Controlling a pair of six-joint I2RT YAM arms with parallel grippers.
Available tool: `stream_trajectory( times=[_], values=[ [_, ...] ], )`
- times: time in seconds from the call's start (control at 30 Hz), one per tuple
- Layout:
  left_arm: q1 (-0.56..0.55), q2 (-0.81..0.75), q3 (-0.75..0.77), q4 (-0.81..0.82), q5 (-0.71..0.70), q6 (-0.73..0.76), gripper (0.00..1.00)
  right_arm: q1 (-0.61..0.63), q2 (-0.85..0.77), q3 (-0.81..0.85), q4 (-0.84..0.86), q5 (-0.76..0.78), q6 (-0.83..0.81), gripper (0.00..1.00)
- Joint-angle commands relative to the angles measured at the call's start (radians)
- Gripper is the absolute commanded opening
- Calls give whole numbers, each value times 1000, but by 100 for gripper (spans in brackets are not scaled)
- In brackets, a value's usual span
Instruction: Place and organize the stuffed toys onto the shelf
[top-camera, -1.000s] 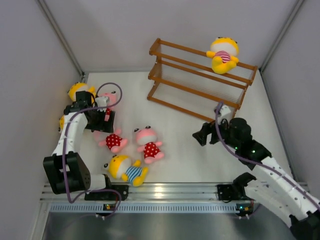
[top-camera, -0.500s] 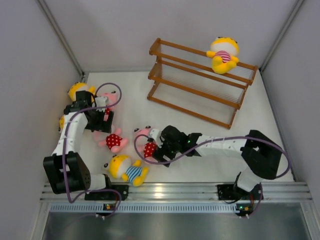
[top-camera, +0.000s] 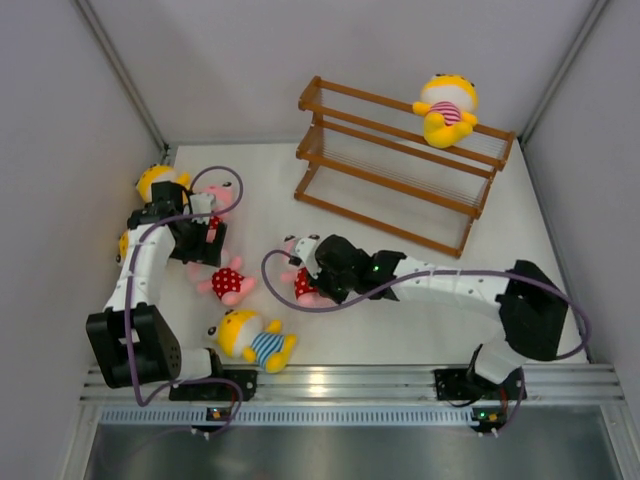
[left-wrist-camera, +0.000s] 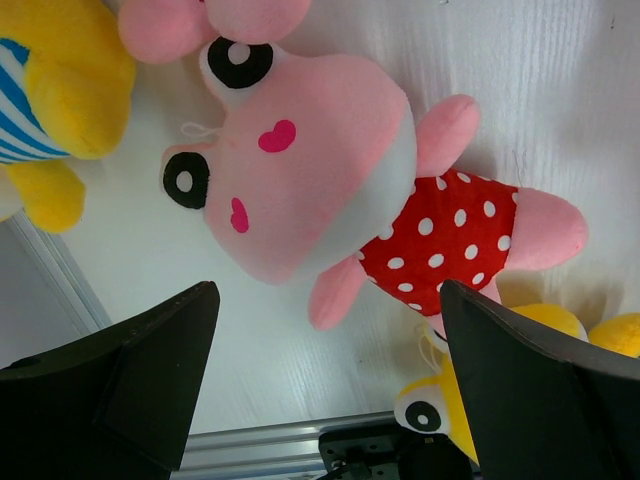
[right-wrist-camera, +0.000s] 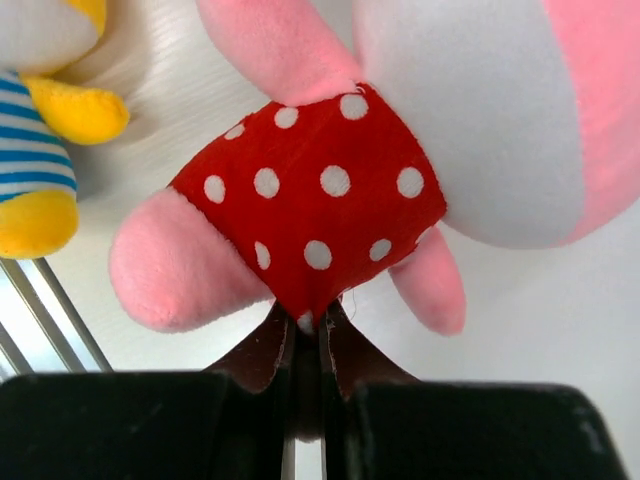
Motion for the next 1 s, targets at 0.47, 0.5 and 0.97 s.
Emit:
stream_trajectory(
  times=[0.47, 0.5, 0.97],
  values=[
    [-2, -3, 37, 17, 12, 8, 98, -492, -388, 250, -455, 291, -108, 0],
    [-4, -4, 36, 17, 14, 10, 98, -532, -387, 250, -450, 288, -114, 0],
    [-2, -9, 33, 17, -6, 14, 98, -766, -296, 254, -263, 205, -88, 0]
  ],
)
